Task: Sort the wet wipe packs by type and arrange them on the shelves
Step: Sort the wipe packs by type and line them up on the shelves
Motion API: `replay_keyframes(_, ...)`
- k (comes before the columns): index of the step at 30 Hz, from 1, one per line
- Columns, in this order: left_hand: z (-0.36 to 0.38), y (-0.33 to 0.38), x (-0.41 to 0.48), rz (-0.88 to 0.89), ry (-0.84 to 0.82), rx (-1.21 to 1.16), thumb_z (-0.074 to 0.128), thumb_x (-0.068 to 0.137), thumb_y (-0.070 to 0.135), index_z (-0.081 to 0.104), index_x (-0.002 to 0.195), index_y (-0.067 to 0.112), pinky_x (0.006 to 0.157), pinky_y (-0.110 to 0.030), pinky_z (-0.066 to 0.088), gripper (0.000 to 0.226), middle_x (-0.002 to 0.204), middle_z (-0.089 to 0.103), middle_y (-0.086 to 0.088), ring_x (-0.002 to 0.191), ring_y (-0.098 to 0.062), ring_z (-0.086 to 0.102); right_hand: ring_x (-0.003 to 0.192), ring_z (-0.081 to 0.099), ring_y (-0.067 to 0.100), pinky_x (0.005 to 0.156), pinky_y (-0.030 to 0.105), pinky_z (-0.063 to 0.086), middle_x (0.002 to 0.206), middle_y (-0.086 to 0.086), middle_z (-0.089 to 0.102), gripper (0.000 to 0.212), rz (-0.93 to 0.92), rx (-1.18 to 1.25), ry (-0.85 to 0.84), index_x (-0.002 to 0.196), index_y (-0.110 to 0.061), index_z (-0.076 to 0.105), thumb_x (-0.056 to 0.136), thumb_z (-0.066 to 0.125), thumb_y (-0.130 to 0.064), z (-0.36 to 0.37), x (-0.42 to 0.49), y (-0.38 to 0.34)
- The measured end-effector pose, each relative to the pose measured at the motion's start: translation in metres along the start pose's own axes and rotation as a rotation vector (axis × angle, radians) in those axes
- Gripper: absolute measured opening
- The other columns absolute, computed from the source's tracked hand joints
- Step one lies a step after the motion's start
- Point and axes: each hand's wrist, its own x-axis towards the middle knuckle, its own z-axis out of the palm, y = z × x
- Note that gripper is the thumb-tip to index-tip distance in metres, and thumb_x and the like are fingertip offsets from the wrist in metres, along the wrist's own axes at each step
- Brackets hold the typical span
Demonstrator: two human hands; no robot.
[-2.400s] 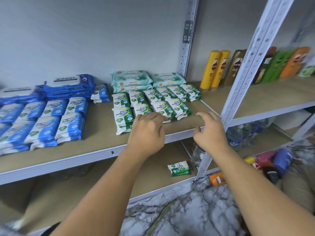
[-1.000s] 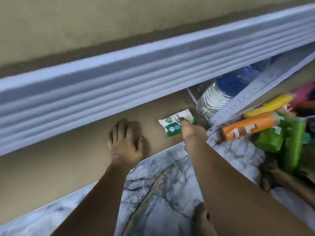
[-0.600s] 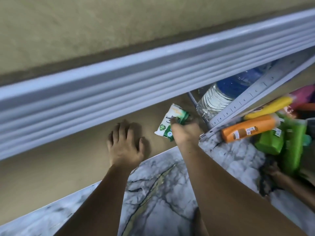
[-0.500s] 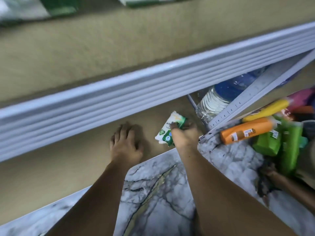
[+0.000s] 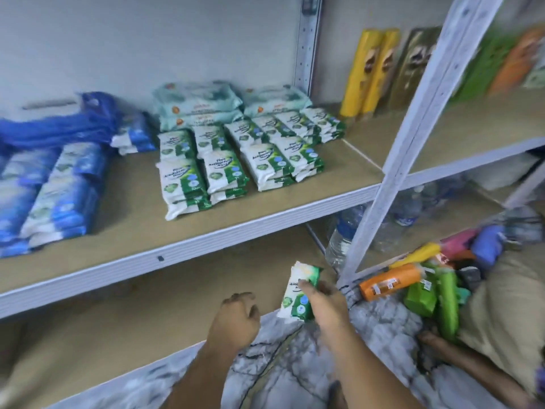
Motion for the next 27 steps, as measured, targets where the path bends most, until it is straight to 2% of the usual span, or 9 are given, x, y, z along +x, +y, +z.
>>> replay_keyframes(3,-0.027,0.024,-0.034,0.070,0.023,-0.013,0.052,0.096,0.020,0.064,0.131,0.014,0.104,-0.019,0.036,0.038,0.136,0.063,-0.003,0.126,-0.021,0.056,0.077,0.075,0.023,0.080,0.041,0.061,0.078,0.000,0.077,0.010,-0.051,0.001,-0.035,0.092,-0.014,0.075,0.085,0.080,-0.020,-0.020,-0.038,-0.026)
replay_keyframes(6,-0.056,0.052,-0.058,0.154,0.042,0.002,0.047,0.091,0.025,0.065,0.129,0.015,0.099,-0.025,0.042,0.043,0.126,0.067,-0.007,0.119,-0.027,0.059,0.076,0.076,0.023,0.074,0.039,0.062,0.080,0.002,0.078,0.013,-0.117,-0.012,-0.064,0.094,-0.014,0.075,0.085,0.080,-0.023,-0.040,-0.069,-0.058)
replay_keyframes(8,-0.076,0.070,-0.065,0.230,0.086,0.018,0.046,0.086,0.027,0.063,0.131,0.016,0.101,-0.027,0.042,0.050,0.129,0.065,-0.005,0.121,-0.026,0.056,0.075,0.076,0.024,0.071,0.040,0.062,0.080,0.003,0.078,0.017,-0.159,-0.018,-0.066,0.093,-0.013,0.074,0.084,0.081,-0.026,-0.052,-0.085,-0.082)
replay_keyframes(13,-0.122,0.117,-0.065,0.423,0.255,0.054,0.049,0.088,0.030,0.062,0.131,0.019,0.105,-0.030,0.041,0.046,0.130,0.063,0.001,0.121,-0.021,0.052,0.077,0.076,0.026,0.080,0.047,0.062,0.080,0.005,0.078,0.020,-0.282,-0.046,-0.031,0.086,-0.012,0.074,0.079,0.084,-0.028,-0.073,-0.103,-0.143)
replay_keyframes(19,-0.147,0.156,-0.029,0.567,0.398,0.130,0.048,0.084,0.030,0.062,0.129,0.020,0.100,-0.037,0.047,0.048,0.128,0.062,0.000,0.118,-0.025,0.053,0.078,0.076,0.023,0.082,0.046,0.062,0.080,0.002,0.078,0.014,-0.388,-0.088,-0.007,0.081,-0.015,0.072,0.080,0.084,-0.023,-0.082,-0.077,-0.199)
replay_keyframes(23,-0.157,0.167,-0.019,0.598,0.494,0.211,0.049,0.084,0.031,0.060,0.128,0.022,0.101,-0.042,0.047,0.047,0.129,0.060,-0.001,0.123,-0.026,0.050,0.072,0.074,0.015,0.066,0.030,0.059,0.082,-0.002,0.076,0.015,-0.453,-0.091,0.011,0.085,-0.022,0.069,0.081,0.084,-0.022,-0.079,-0.067,-0.225)
replay_keyframes(27,-0.152,0.163,0.014,0.570,0.554,0.279,0.056,0.083,0.031,0.061,0.126,0.022,0.105,-0.045,0.042,0.044,0.130,0.059,-0.002,0.128,-0.028,0.047,0.077,0.072,0.018,0.077,0.032,0.058,0.079,-0.004,0.073,0.023,-0.434,-0.187,0.045,0.071,-0.023,0.063,0.078,0.085,-0.027,-0.059,-0.024,-0.240)
